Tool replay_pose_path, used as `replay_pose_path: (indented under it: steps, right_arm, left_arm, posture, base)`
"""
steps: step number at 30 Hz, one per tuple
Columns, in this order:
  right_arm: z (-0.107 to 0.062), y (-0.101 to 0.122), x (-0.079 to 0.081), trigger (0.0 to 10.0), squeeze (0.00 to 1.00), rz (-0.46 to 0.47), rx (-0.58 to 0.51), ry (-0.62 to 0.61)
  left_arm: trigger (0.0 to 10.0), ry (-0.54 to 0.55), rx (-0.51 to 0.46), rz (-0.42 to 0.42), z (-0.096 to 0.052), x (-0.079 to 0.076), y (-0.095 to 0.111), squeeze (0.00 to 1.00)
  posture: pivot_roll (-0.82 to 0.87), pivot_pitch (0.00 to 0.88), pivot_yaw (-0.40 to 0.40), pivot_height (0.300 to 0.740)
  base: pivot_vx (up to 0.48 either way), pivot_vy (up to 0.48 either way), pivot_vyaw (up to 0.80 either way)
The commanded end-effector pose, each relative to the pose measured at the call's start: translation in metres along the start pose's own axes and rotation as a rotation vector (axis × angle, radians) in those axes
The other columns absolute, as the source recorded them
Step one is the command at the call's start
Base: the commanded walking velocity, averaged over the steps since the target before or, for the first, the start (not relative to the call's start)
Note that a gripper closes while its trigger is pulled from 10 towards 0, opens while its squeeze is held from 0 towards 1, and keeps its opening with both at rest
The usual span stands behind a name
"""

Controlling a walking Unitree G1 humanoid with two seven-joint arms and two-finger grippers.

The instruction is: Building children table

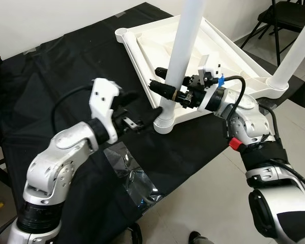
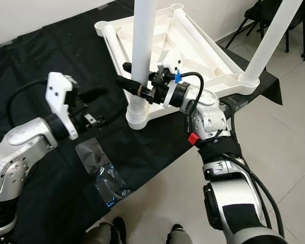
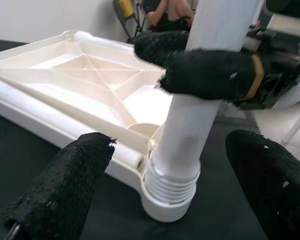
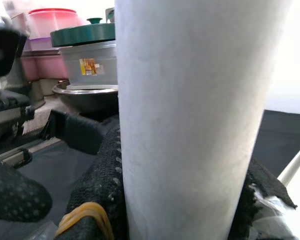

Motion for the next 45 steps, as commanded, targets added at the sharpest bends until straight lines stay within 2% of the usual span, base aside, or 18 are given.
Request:
replay_pose_path:
  steps: [1,2,3,5,7,13,14,15,18,22,25,32,38,42,43,44,45]
  right_arm:
    - [-0.011,-0.029,0.003,0.0,0.0,0.069,0.152,-0.054]
    - [-0.01,-0.03,0.002,0.0,0.0,0.08,0.167,-0.064]
    - [-0.01,-0.03,0.002,0.0,0.0,0.08,0.167,-0.064]
    - [-0.009,-0.032,0.001,0.0,0.0,0.089,0.208,-0.083]
    - [-0.009,-0.034,0.001,0.0,0.0,0.089,0.23,-0.093]
    - [-0.009,-0.035,0.002,0.0,0.0,0.084,0.261,-0.101]
    - [-0.008,-0.035,0.005,0.0,0.0,0.075,0.288,-0.102]
    - [-0.008,-0.035,0.005,0.0,0.0,0.075,0.288,-0.102]
    - [-0.007,-0.034,0.009,0.0,0.0,0.024,0.344,-0.109]
    - [-0.006,-0.03,0.01,0.0,0.0,-0.026,0.358,-0.096]
    - [-0.004,-0.025,0.012,0.0,0.0,-0.086,0.364,-0.055]
    - [-0.001,-0.021,0.018,0.0,0.0,-0.112,0.362,0.007]
    - [-0.002,-0.022,0.022,0.0,0.0,-0.106,0.375,-0.001]
    - [-0.01,-0.03,0.025,0.0,0.0,-0.038,0.41,-0.087]
    - [-0.012,-0.034,0.028,0.0,0.0,-0.011,0.425,-0.119]
    - [-0.015,-0.041,0.039,0.0,0.0,0.033,0.456,-0.181]
    - [-0.015,-0.041,0.039,0.0,0.0,0.033,0.456,-0.181]
  left_arm:
    - [10.0,0.068,0.038,0.003,-0.009,0.009,-0.01,0.25]
    - [10.0,0.089,0.061,-0.009,-0.015,0.01,-0.019,0.0]
    - [10.0,0.089,0.061,-0.009,-0.015,0.01,-0.019,0.0]
    - [10.0,0.12,0.098,-0.038,-0.026,0.006,-0.037,0.0]
    - [10.0,0.133,0.105,-0.051,-0.03,0.003,-0.045,0.0]
    - [10.0,0.157,0.116,-0.055,-0.034,-0.002,-0.056,0.0]
    - [10.0,0.193,0.117,-0.077,-0.037,-0.004,-0.067,0.0]
    - [10.0,0.193,0.117,-0.077,-0.037,-0.004,-0.067,0.0]
    - [10.0,0.284,0.101,-0.114,-0.043,-0.005,-0.085,0.0]
    - [10.0,0.299,0.106,-0.114,-0.044,-0.005,-0.091,0.0]
    - [10.0,0.306,0.126,-0.118,-0.044,-0.008,-0.103,0.0]
    - [10.0,0.321,0.11,-0.108,-0.044,-0.008,-0.104,0.0]
    - [10.0,0.332,0.092,-0.096,-0.045,-0.009,-0.105,0.0]
    - [10.0,0.34,0.081,-0.09,-0.045,-0.009,-0.106,0.0]
    - [10.0,0.34,0.08,-0.09,-0.045,-0.009,-0.106,0.0]
    - [10.0,0.341,0.078,-0.089,-0.045,-0.008,-0.106,0.0]
    - [10.0,0.341,0.078,-0.089,-0.045,-0.008,-0.106,0.0]
  posture:
    - [0.05,0.291,0.08,0.74]
    - [0.05,0.299,0.08,0.74]
    - [0.05,0.299,0.08,0.74]
    - [0.05,0.309,0.079,0.74]
    - [0.05,0.313,0.08,0.74]
    - [0.05,0.321,0.077,0.74]
    - [0.04,0.334,0.077,0.74]
    - [0.04,0.334,0.077,0.74]
    - [0.04,0.335,0.076,0.74]
    - [0.03,0.33,0.075,0.74]
    - [0.02,0.327,0.072,0.74]
    - [0.02,0.323,0.067,0.74]
    - [0.02,0.323,0.064,0.74]
    - [0.01,0.326,0.06,0.74]
    - [0.01,0.328,0.059,0.74]
    - [0.0,0.329,0.057,0.74]
    - [0.0,0.329,0.057,0.74]
  base:
    - [0.0,0.0,0.0]
    - [0.0,0.0,0.0]
    - [0.0,0.0,0.0]
    - [0.0,0.0,0.0]
    - [0.0,0.0,0.0]
    - [0.0,0.0,0.0]
    - [0.0,0.0,0.0]
    - [0.0,0.0,0.0]
    - [0.0,0.0,0.0]
    - [0.0,0.0,0.0]
    - [0.0,0.0,0.0]
    - [0.0,0.0,0.0]
    - [0.0,0.0,0.0]
    - [0.0,0.0,0.0]
    - [0.0,0.0,0.0]
    - [0.0,0.0,0.0]
    - [0.0,0.0,0.0]
Point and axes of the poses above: a point about 5 cm out from each wrist's last joint towards the gripper, its own z axis pointing out of the wrist towards the gripper, its own y axis along the axis of the wrist's last joint, x = y × z, the point moved 1 cm from there along z, pointing out of the wrist towards the gripper, and after that the axes turned 15 degrees about -z, right-handed, at the moved point
